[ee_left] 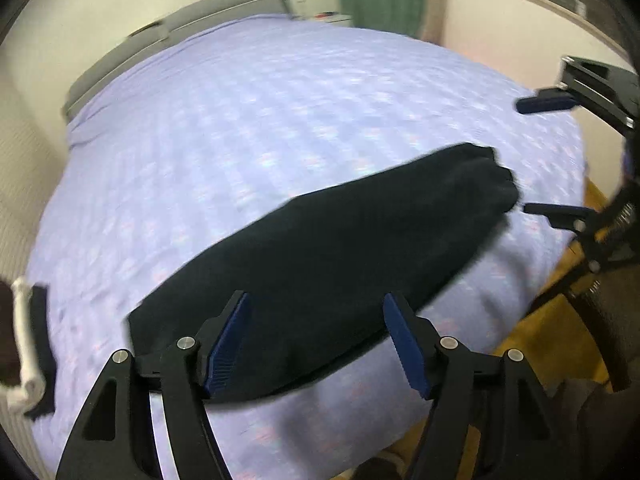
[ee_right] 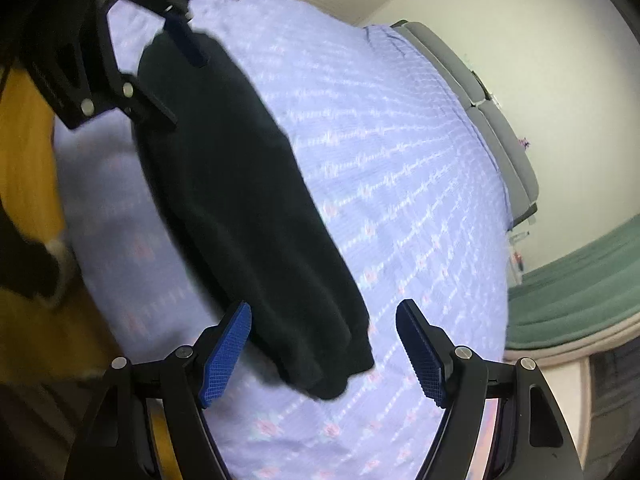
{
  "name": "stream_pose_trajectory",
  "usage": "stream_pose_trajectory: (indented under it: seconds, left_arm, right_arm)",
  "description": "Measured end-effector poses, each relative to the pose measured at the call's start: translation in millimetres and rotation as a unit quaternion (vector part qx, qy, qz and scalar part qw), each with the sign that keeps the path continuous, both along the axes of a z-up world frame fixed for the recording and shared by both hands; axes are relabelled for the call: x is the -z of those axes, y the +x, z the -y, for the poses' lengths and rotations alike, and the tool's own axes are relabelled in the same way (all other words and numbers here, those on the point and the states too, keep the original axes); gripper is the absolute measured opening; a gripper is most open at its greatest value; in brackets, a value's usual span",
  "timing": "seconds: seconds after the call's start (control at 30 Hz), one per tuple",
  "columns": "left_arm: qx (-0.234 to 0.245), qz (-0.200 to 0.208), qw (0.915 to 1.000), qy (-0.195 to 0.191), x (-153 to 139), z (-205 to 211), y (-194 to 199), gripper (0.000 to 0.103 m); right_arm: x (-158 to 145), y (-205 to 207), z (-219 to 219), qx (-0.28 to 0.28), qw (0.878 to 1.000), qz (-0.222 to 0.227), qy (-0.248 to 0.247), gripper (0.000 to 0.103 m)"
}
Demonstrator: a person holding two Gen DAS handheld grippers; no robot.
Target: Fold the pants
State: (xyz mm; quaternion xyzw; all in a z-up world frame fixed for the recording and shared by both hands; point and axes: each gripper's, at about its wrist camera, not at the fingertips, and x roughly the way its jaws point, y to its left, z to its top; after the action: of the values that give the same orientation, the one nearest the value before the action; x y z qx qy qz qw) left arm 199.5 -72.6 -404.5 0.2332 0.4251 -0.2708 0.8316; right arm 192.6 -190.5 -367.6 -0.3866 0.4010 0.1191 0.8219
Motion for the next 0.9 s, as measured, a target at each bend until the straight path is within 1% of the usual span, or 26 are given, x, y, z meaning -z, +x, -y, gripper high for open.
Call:
stream_pose_trajectory:
  seconds: [0.1,0.17,0.2,0.23,0.3,0.4,0.5,0.57,0.63,0.67,0.73,0.77,0.83,0.9]
  left_arm:
    - [-0.061,0.002,0.998,0.012,-4,-34,14,0.068]
    - [-0.107,0.004,0.994,0.02,-5,-57,22,0.068]
    - [-0.136,0.003,0.9906,0.021,-6,-73,27,0.068]
    - [-0.154,0.002,0.9879,0.022,-5,-83,29,0.068]
    - [-0.194,-0.004,0.9807,0.024,-2,-105,36,0.068]
    - [-0.245,-0.023,0.9693,0.011,10,-131,45,0.068]
    - [-0.27,-0.042,0.9617,0.014,28,-139,57,0.068]
    - [-0.284,-0.059,0.9569,0.005,41,-147,64,0.067]
    - [-0.299,-0.083,0.9504,-0.015,54,-150,71,0.067]
    - [-0.307,-0.097,0.9462,-0.031,62,-152,74,0.066]
    - [-0.316,-0.118,0.9397,-0.058,72,-153,78,0.061]
    - [-0.316,-0.128,0.9371,-0.074,77,-154,80,0.055]
    - [-0.324,-0.134,0.9325,-0.088,83,-156,83,0.054]
    - [-0.328,-0.139,0.9285,-0.105,89,-161,84,0.048]
  right_arm:
    - [-11,11,-17,0.012,0.999,-0.014,0.043,0.075]
    - [-15,25,-30,0.011,0.998,-0.019,0.064,0.075]
    - [-18,37,-40,0.008,0.997,-0.023,0.077,0.075]
    - [-14,45,-43,0.005,0.996,-0.027,0.085,0.075]
    - [-17,66,-54,-0.001,0.993,-0.041,0.11,0.075]
    - [-15,102,-80,-0.012,0.986,-0.074,0.149,0.075]
    - [-12,134,-99,-0.022,0.981,-0.098,0.166,0.075]
    - [-7,152,-110,-0.03,0.98,-0.108,0.167,0.075]
    - [0,167,-123,-0.038,0.98,-0.115,0.159,0.075]
    - [4,173,-128,-0.042,0.98,-0.117,0.155,0.075]
    - [7,182,-139,-0.049,0.979,-0.125,0.151,0.075]
    - [8,183,-143,-0.052,0.979,-0.128,0.149,0.075]
    - [12,181,-148,-0.055,0.979,-0.134,0.144,0.075]
    - [16,175,-150,-0.054,0.979,-0.141,0.139,0.075]
